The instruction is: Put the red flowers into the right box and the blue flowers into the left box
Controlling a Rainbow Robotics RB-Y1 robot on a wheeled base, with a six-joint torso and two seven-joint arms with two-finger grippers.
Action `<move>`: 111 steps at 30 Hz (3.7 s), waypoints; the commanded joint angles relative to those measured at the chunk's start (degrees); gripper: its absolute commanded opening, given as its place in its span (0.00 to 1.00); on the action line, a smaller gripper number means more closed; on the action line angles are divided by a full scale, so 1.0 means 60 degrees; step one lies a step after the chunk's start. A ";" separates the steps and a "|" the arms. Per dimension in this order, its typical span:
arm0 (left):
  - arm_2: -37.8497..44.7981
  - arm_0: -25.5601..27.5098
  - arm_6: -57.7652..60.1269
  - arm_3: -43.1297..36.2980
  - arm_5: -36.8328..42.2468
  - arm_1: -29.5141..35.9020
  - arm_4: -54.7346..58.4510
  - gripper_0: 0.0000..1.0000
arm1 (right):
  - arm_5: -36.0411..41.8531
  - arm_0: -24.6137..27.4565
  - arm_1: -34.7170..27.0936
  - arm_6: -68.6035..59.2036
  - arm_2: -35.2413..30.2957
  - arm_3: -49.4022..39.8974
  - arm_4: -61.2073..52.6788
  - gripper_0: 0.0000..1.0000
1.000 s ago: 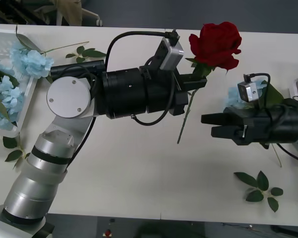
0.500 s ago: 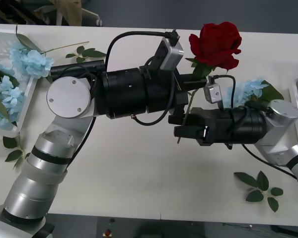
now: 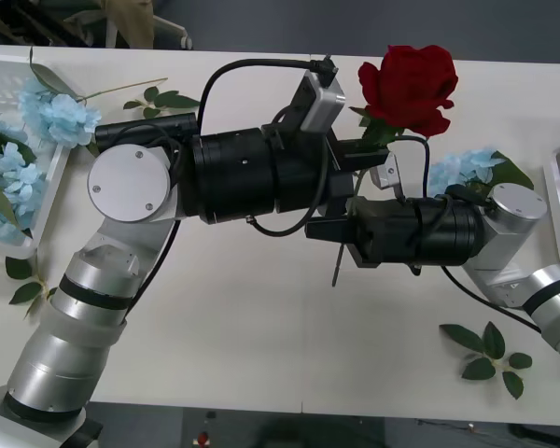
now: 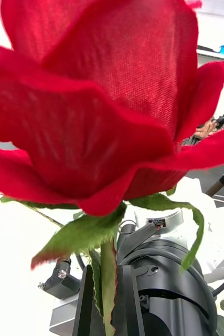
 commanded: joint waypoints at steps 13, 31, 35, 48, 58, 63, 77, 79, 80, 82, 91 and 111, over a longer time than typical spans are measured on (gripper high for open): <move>-0.0005 -0.0253 0.0003 -0.0308 -0.0069 0.0066 0.0125 1.00 | -0.0390 -0.0335 -0.0167 -0.0158 0.0060 -0.0244 0.0054 0.00; 0.0610 0.0172 0.0486 -0.0674 -0.0376 0.2000 0.2191 1.00 | 0.0357 -0.0349 -0.3097 -0.0158 -0.0951 0.3140 0.1797 0.00; 0.1562 0.0070 0.2083 -0.0674 0.0986 0.3333 0.2498 1.00 | 0.0753 -0.0628 -0.3961 -0.0158 -0.1405 0.4781 0.2749 0.00; 0.2792 0.0802 0.3943 0.1655 0.3110 0.4959 0.2410 1.00 | 0.1822 -0.1096 -0.5880 -0.0158 -0.3778 0.8721 0.5122 0.00; 0.2910 0.0817 0.3724 0.2138 0.2890 0.4944 0.0916 1.00 | 0.0372 -0.1038 -0.6100 -0.0210 -0.4159 1.0069 0.4975 0.00; 0.2910 0.0377 0.2288 0.2094 0.2890 0.4725 0.1736 1.00 | -0.0302 -0.0921 -0.6100 -0.0225 -0.4232 1.0069 0.4873 0.16; 0.3437 0.0875 -0.1075 0.1860 0.3242 0.2205 0.2894 1.00 | 0.0269 -0.0906 -0.5983 -0.0158 -0.4305 0.9248 0.4975 0.74; 0.3408 0.1286 -0.1075 0.1274 0.3242 0.1795 0.2615 1.00 | 0.0694 -0.0921 -0.5924 -0.0158 -0.4086 0.8472 0.5019 0.75; 0.3393 0.1417 -0.1075 0.1069 0.3242 0.1707 0.2513 1.00 | 0.0811 -0.0906 -0.5895 -0.0158 -0.4027 0.8223 0.5019 0.75; 0.3320 0.2033 -0.1075 0.0175 0.3242 0.1473 0.2161 1.00 | 0.1046 -0.0906 -0.5792 -0.0158 -0.3749 0.7154 0.4975 0.75; 0.2822 0.3483 -0.1075 -0.1597 0.3491 0.1473 0.2352 1.00 | -0.0185 -0.0906 -0.5206 -0.1939 -0.2196 0.4092 0.5078 0.75; 0.2646 0.3497 -0.1075 -0.1582 0.3725 0.1517 0.2571 1.00 | -0.3818 -0.1111 -0.3917 -0.3360 0.1056 0.1983 0.6177 0.75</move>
